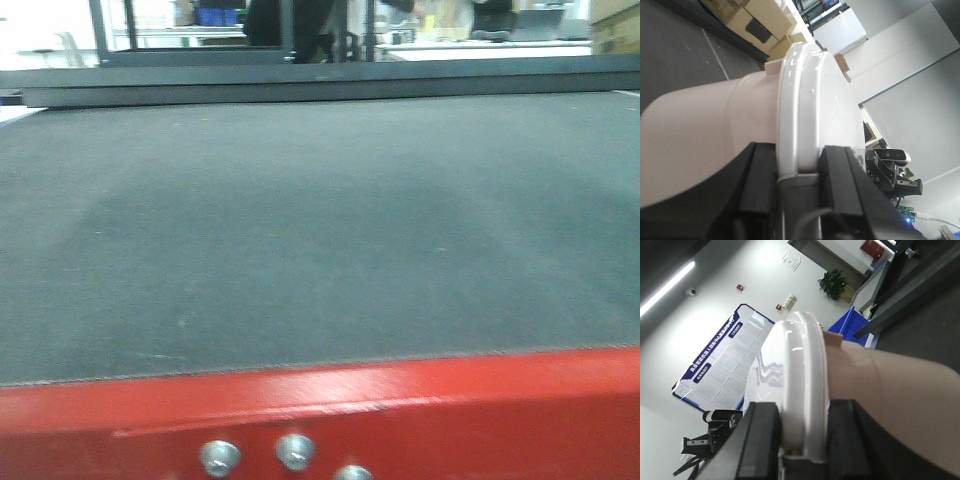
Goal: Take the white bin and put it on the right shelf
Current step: 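Hold the bin raised while the base turns away from the table, then carry the bin with both grippers while driving to the steel shelving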
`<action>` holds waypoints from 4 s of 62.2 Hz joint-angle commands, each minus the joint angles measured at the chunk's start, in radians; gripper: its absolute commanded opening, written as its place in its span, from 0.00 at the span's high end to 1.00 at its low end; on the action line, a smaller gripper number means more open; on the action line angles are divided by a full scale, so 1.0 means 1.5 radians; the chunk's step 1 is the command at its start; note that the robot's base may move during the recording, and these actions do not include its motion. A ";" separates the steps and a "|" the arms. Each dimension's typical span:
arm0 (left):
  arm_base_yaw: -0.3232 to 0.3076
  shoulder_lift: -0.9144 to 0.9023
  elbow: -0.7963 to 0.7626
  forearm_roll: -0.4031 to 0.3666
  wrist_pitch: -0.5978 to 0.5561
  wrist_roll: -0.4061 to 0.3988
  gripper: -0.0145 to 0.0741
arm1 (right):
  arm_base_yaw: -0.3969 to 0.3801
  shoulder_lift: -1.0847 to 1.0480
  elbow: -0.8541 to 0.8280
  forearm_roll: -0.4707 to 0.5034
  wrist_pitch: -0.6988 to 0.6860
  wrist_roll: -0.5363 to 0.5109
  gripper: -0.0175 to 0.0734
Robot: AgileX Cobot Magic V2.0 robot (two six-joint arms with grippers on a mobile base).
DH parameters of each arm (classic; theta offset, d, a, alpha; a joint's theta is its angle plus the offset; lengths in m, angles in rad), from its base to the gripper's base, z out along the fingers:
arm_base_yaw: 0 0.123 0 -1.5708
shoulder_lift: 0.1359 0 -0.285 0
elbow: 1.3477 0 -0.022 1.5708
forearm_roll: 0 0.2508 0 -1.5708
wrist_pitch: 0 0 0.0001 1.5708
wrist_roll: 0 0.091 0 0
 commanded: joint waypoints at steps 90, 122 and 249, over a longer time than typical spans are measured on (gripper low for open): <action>-0.019 -0.034 -0.024 -0.057 0.115 -0.001 0.98 | 0.018 -0.030 -0.031 0.115 0.044 0.003 0.75; -0.019 -0.034 -0.024 -0.057 0.115 -0.001 0.98 | 0.018 -0.030 -0.031 0.115 0.044 0.003 0.75; -0.019 -0.034 -0.024 -0.057 0.115 -0.001 0.98 | 0.018 -0.030 -0.031 0.115 0.044 0.003 0.75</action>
